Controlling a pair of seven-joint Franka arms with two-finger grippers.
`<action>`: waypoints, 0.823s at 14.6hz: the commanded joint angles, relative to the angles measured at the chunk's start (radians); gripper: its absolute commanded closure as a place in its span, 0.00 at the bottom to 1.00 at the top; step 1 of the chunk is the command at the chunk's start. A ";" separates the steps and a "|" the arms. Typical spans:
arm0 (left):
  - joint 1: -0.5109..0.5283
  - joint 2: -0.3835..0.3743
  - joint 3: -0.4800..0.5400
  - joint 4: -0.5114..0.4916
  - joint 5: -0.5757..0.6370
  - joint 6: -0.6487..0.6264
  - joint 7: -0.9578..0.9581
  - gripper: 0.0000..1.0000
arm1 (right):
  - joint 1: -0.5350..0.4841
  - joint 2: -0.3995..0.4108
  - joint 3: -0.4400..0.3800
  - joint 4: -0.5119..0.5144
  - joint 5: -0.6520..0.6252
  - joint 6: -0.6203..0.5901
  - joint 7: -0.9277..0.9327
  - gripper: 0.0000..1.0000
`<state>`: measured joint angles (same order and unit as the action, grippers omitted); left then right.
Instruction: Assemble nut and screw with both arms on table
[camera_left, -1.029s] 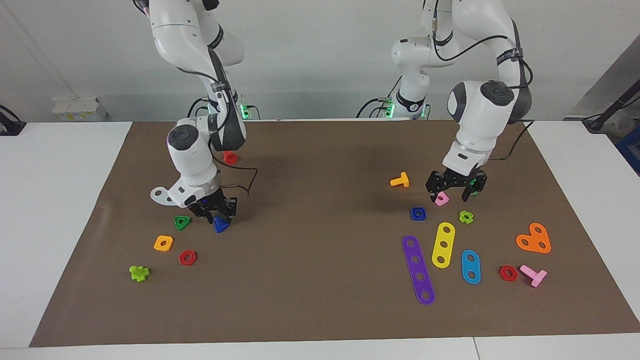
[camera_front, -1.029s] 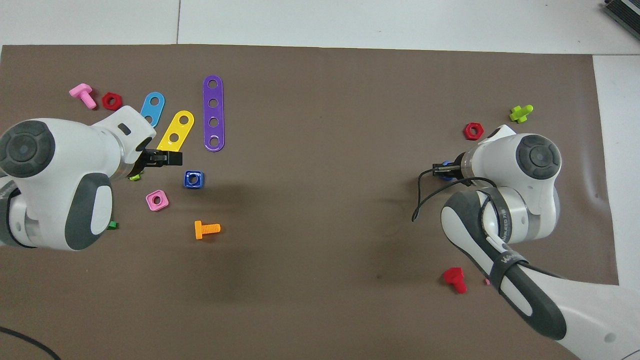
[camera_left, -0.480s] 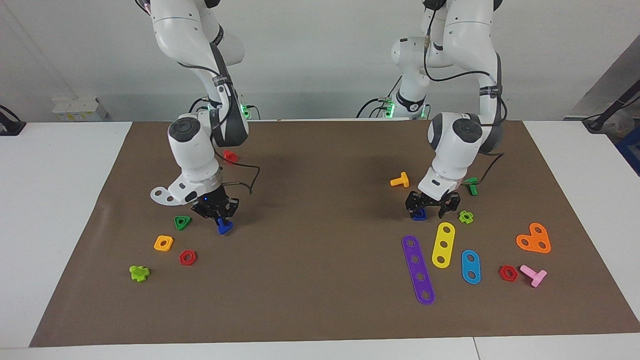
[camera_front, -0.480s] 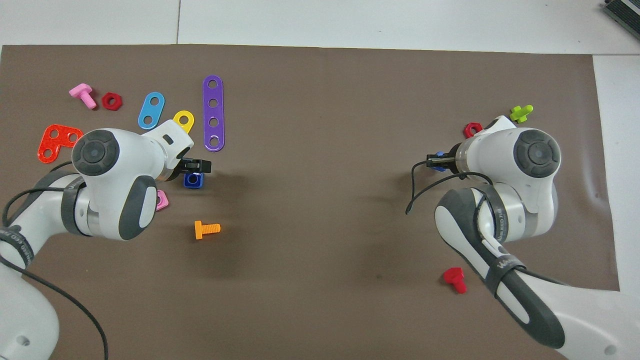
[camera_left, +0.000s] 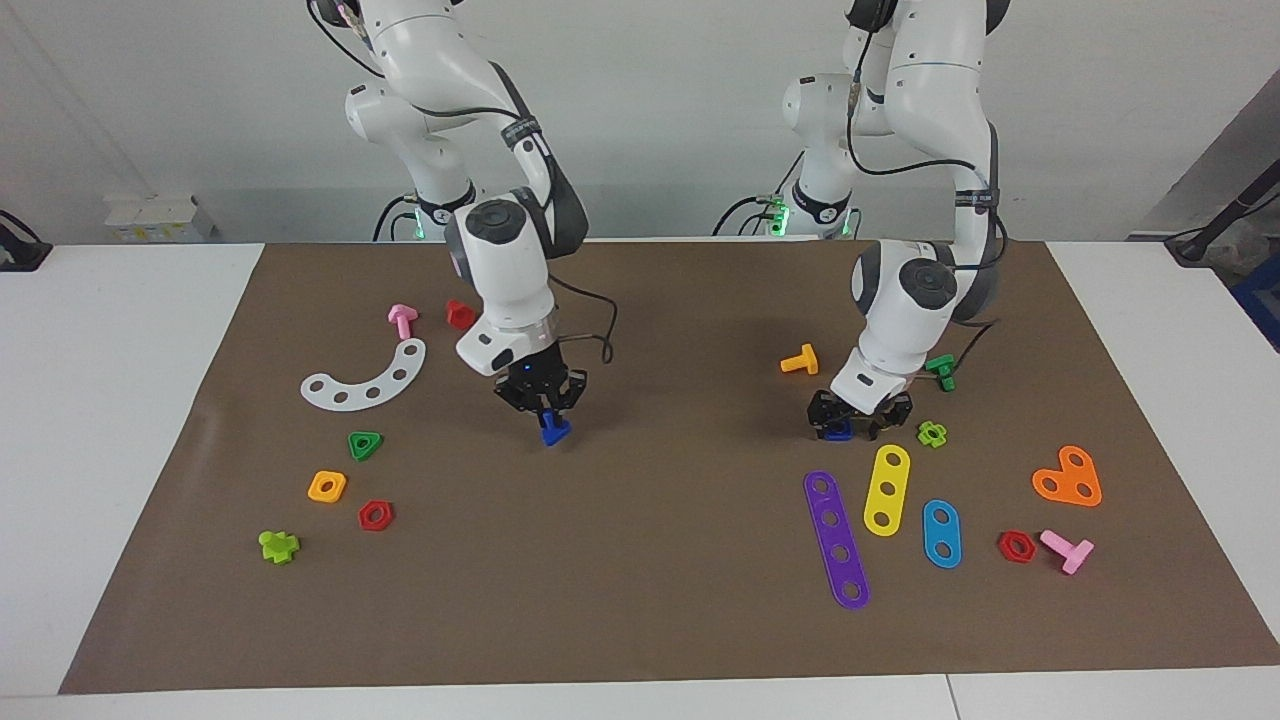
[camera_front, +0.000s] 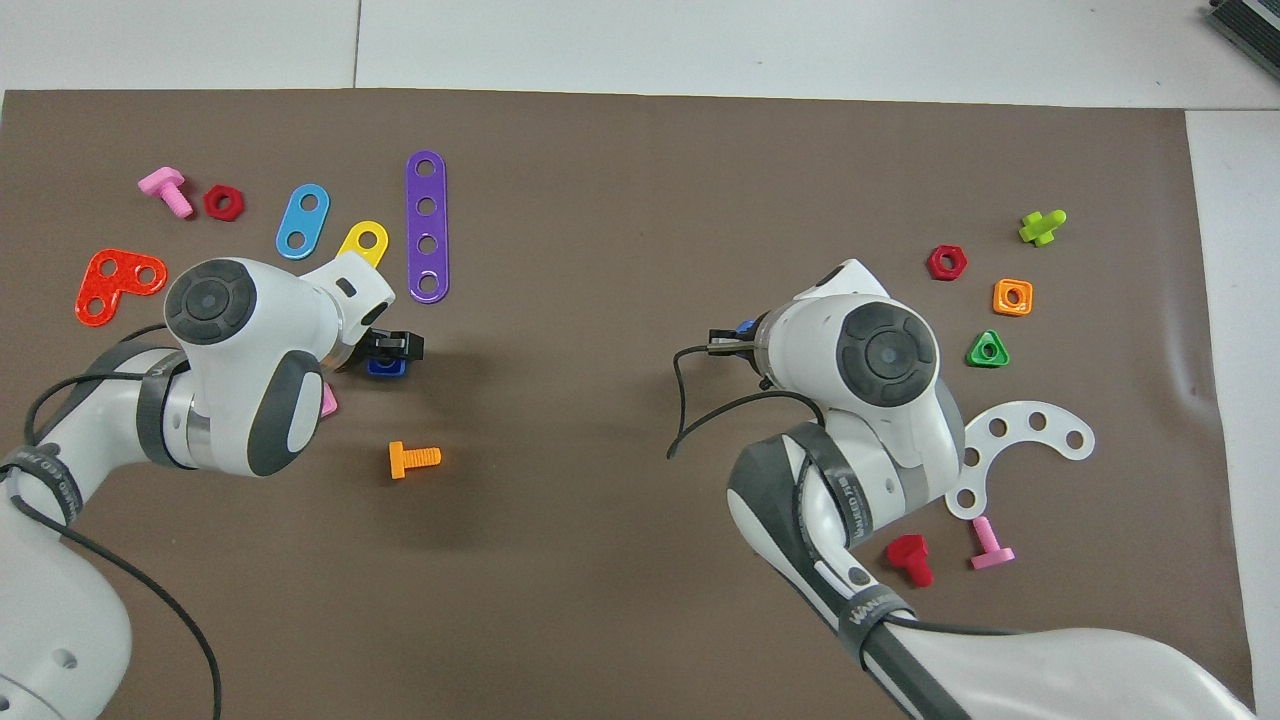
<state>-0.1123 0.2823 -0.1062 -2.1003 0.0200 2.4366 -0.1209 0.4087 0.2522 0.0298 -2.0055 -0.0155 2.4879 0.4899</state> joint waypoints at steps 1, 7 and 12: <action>-0.012 -0.018 0.010 0.000 0.008 -0.054 -0.002 0.19 | 0.051 0.076 -0.004 0.099 0.009 -0.007 0.033 1.00; -0.023 -0.017 0.008 0.009 0.009 -0.062 -0.002 0.30 | 0.154 0.202 -0.004 0.221 -0.164 -0.052 0.277 1.00; -0.021 -0.015 0.010 0.016 0.009 -0.067 -0.002 0.78 | 0.157 0.200 -0.004 0.221 -0.181 -0.061 0.294 0.08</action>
<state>-0.1238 0.2755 -0.1074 -2.0913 0.0201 2.3903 -0.1206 0.5673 0.4483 0.0261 -1.8076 -0.1728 2.4533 0.7554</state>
